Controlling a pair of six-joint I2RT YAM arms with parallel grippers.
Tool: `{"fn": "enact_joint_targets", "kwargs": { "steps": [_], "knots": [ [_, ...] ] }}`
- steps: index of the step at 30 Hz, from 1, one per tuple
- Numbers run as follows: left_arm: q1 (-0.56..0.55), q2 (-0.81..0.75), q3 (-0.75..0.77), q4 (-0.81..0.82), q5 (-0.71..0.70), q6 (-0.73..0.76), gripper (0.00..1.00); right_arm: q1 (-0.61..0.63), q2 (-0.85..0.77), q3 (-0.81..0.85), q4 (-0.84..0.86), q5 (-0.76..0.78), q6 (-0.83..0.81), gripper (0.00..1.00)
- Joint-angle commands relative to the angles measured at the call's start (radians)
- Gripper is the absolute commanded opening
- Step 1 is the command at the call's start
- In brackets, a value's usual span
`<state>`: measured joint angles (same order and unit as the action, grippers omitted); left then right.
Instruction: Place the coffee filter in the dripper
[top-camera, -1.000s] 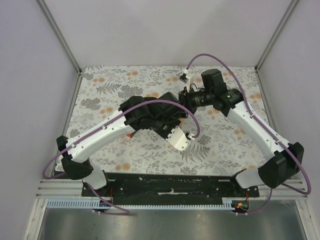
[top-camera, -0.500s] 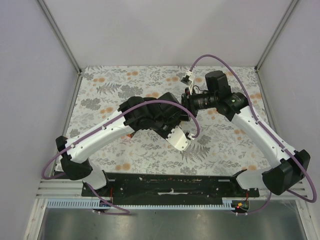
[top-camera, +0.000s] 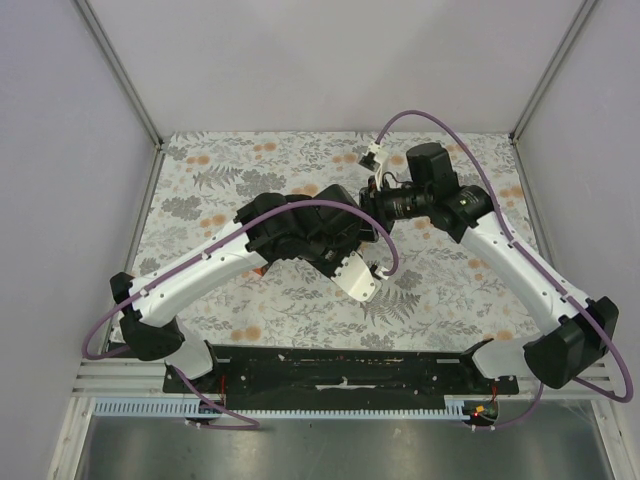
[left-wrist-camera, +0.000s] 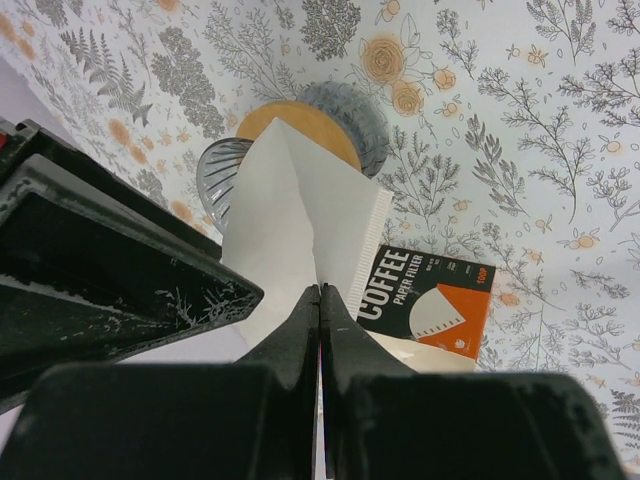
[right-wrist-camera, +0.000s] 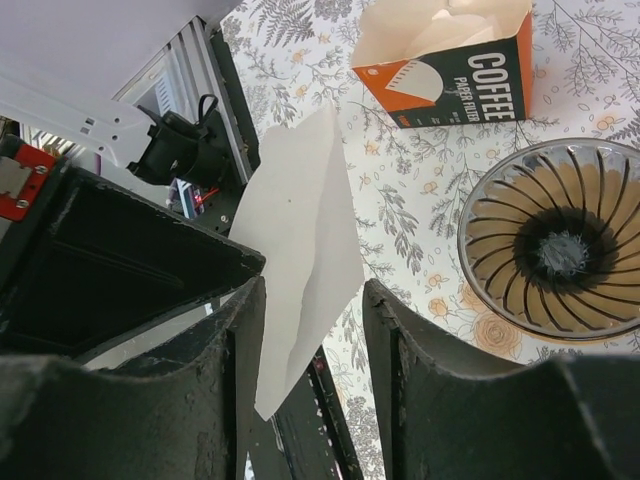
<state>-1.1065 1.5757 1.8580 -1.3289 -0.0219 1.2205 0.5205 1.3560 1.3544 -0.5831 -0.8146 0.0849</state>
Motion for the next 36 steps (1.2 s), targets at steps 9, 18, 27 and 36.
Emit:
{"fn": "enact_joint_targets", "kwargs": {
  "steps": [9,18,27,36],
  "knots": [
    [-0.006,-0.013,0.059,0.033,0.017,0.002,0.02,0.012,0.034,-0.015,0.015,0.017,-0.02,0.29],
    [-0.007,-0.032,0.043,0.0,0.017,-0.036,0.02,-0.017,0.011,0.026,0.015,0.366,0.016,0.0],
    [-0.007,-0.031,0.044,0.112,-0.029,-0.25,0.41,-0.008,0.012,0.066,0.092,0.439,0.056,0.0],
    [0.08,0.0,0.171,0.313,-0.118,-0.761,0.87,-0.008,0.0,0.037,0.14,0.56,0.056,0.0]
  ]
}}
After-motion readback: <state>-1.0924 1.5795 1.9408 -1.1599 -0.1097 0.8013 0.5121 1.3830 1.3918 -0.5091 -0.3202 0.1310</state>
